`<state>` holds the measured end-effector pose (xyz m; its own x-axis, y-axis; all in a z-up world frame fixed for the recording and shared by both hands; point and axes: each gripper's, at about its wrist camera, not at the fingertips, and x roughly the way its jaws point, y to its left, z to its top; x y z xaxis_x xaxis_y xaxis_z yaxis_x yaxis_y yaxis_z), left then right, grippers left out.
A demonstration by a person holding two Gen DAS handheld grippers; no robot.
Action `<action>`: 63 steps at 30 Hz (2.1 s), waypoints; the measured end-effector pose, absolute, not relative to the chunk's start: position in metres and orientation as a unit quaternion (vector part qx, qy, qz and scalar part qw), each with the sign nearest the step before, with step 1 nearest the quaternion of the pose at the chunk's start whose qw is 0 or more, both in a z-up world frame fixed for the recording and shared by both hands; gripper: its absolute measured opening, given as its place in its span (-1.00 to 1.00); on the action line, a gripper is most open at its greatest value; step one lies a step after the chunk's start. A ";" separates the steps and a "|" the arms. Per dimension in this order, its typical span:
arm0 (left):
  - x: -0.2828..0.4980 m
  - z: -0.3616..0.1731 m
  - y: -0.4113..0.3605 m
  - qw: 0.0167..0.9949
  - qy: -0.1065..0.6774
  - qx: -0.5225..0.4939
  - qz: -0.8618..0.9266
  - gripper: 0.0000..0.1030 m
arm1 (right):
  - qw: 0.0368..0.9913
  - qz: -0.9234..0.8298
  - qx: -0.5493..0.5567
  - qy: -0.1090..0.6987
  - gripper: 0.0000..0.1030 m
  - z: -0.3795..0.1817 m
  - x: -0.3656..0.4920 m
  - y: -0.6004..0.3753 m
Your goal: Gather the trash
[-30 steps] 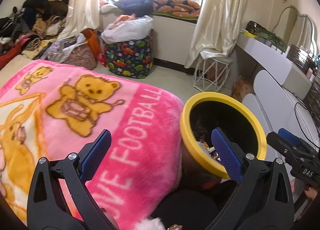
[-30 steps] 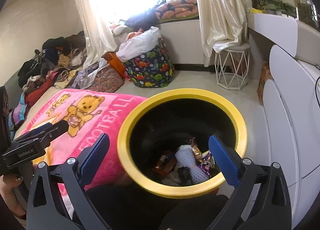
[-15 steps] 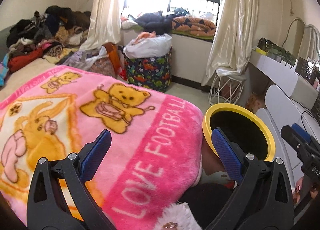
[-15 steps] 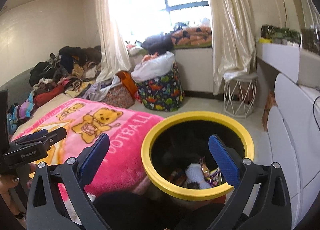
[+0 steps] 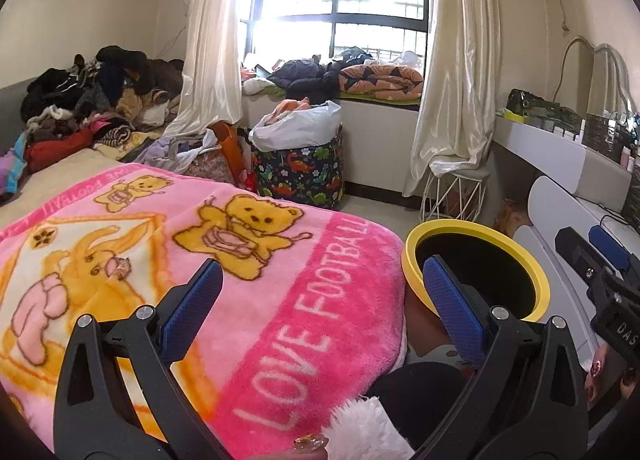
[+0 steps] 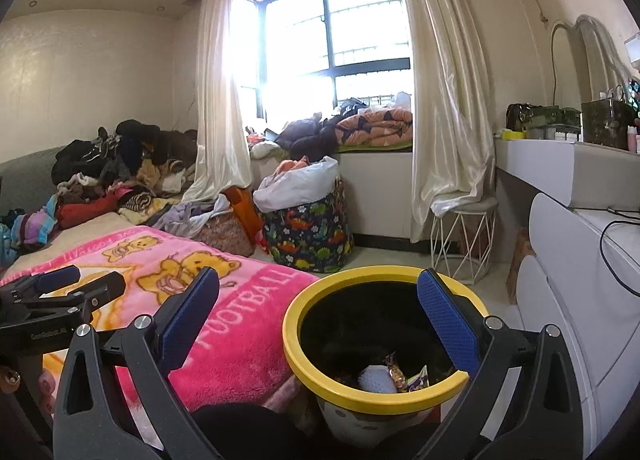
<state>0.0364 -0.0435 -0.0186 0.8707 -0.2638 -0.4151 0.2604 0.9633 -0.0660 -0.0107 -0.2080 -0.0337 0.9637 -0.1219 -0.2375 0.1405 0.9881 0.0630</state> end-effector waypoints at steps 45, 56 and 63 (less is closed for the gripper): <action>0.032 -0.029 -0.049 0.972 0.200 -0.003 -0.126 0.79 | 0.989 -0.095 0.039 0.107 0.88 -0.048 -0.011 -0.219; 0.032 -0.030 -0.049 0.972 0.199 -0.003 -0.126 0.79 | 0.989 -0.096 0.041 0.107 0.88 -0.047 -0.010 -0.220; 0.032 -0.030 -0.049 0.972 0.199 -0.003 -0.126 0.79 | 0.989 -0.095 0.041 0.107 0.88 -0.047 -0.010 -0.221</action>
